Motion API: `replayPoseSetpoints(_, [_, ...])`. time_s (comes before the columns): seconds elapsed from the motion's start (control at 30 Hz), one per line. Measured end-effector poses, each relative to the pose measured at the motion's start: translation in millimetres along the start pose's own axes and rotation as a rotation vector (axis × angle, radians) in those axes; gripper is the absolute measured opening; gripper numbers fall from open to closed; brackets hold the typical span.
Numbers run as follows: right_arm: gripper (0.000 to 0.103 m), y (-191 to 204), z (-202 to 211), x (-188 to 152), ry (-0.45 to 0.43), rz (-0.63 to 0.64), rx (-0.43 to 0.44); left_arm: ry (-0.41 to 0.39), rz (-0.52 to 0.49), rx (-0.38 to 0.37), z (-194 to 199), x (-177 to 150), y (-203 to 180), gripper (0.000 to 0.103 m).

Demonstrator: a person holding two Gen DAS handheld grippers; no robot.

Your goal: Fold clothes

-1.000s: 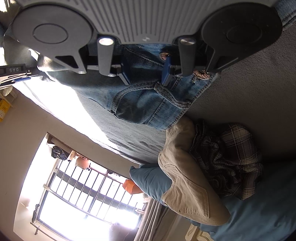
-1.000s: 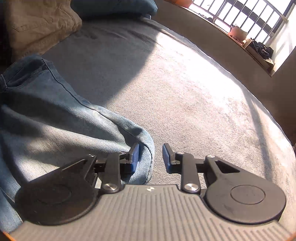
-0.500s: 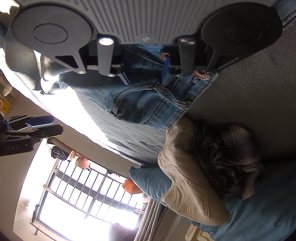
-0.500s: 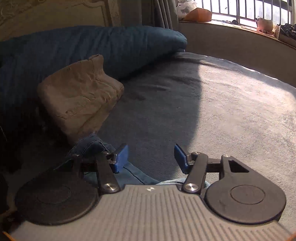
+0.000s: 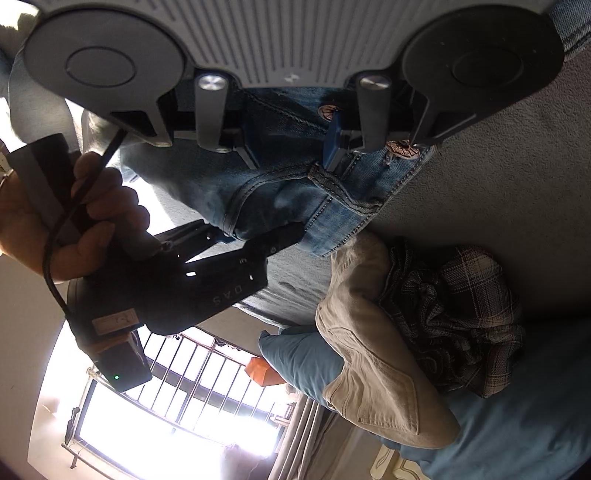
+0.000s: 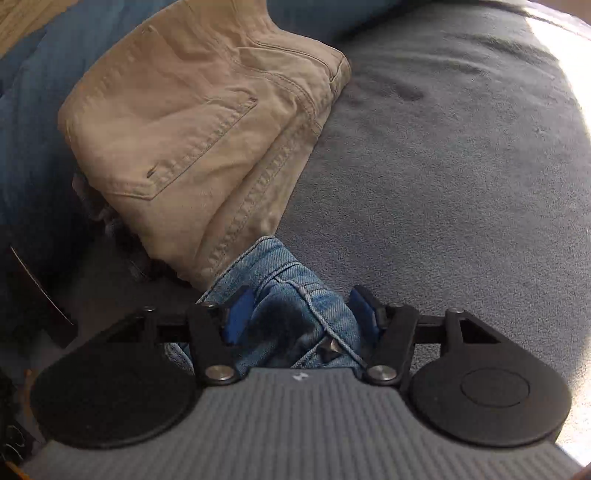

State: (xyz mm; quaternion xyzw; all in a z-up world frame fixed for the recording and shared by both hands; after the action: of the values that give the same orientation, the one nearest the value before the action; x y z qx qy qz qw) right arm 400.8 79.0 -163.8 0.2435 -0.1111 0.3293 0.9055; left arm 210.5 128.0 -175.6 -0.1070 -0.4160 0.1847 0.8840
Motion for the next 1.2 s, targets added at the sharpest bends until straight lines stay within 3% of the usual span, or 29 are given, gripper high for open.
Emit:
replayPoseSetpoints(0.03, [0.014, 5.5, 2.0, -1.2, -0.009, 0.038, -0.013, 0.000, 0.000, 0.001, -0.2, 0.1, -0.2, 0.039])
replayPoseSetpoints(0.3, [0.014, 8.1, -9.2, -1.7, -0.107, 0.144, -0.071, 0.004, -0.016, 0.030, -4.5, 0.7, -4.0, 0.038])
replayPoseSetpoints(0.4, [0.038, 6.9, -12.3, -1.4, -0.142, 0.168, -0.099, 0.006, -0.018, 0.032, -4.9, 1.0, -3.8, 0.038])
replayPoseSetpoints(0.43, [0.055, 4.1, -9.8, -0.8, -0.148, 0.154, -0.124, 0.006, -0.019, 0.032, -4.4, 0.8, -3.8, 0.038])
replayPoseSetpoints(0.47, [0.066, 1.3, -5.4, -0.3, -0.150, 0.143, -0.143, 0.005, -0.020, 0.033, -3.8, 0.5, -3.7, 0.038])
replayPoseSetpoints(0.57, [0.078, -13.6, 30.2, -5.8, -0.171, 0.095, -0.167, 0.002, -0.021, 0.032, -1.0, -0.7, -2.4, 0.038])
replayPoseSetpoints(0.7, [0.082, -46.6, 100.1, -25.7, -0.263, -0.019, -0.219, 0.003, -0.021, 0.033, -1.1, -0.8, -2.0, 0.039])
replayPoseSetpoints(0.83, [0.082, -103.0, 160.7, -73.3, -0.265, -0.187, -0.300, 0.006, -0.021, 0.033, -1.6, -0.7, -2.0, 0.039])
replayPoseSetpoints(0.93, [0.082, -143.3, 202.3, -127.0, -0.265, -0.329, -0.378, 0.006, -0.021, 0.033, -1.7, -0.5, -1.7, 0.039])
replayPoseSetpoints(1.1, [0.082, -168.8, 256.2, -222.9, -0.291, -0.466, -0.522, 0.008, -0.024, 0.038, -2.9, 0.5, -1.6, 0.039])
replayPoseSetpoints(1.2, [0.082, -174.5, 267.3, -272.7, -0.251, -0.490, -0.589, 0.009, -0.029, 0.043, -2.8, 0.3, -2.7, 0.039])
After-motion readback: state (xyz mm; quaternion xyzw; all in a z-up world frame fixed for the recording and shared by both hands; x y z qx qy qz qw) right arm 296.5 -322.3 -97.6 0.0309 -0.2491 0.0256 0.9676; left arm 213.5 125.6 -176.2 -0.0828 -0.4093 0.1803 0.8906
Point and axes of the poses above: each gripper's, at about its wrist camera, not at the fingertips, and z roughly against the way its jaws point, y to its left, x to its top, the point moved 7 cm from there along -z, roughly the way its jaws point, and after that the axes turned 11 degrees about y, right-handed, at the moved point
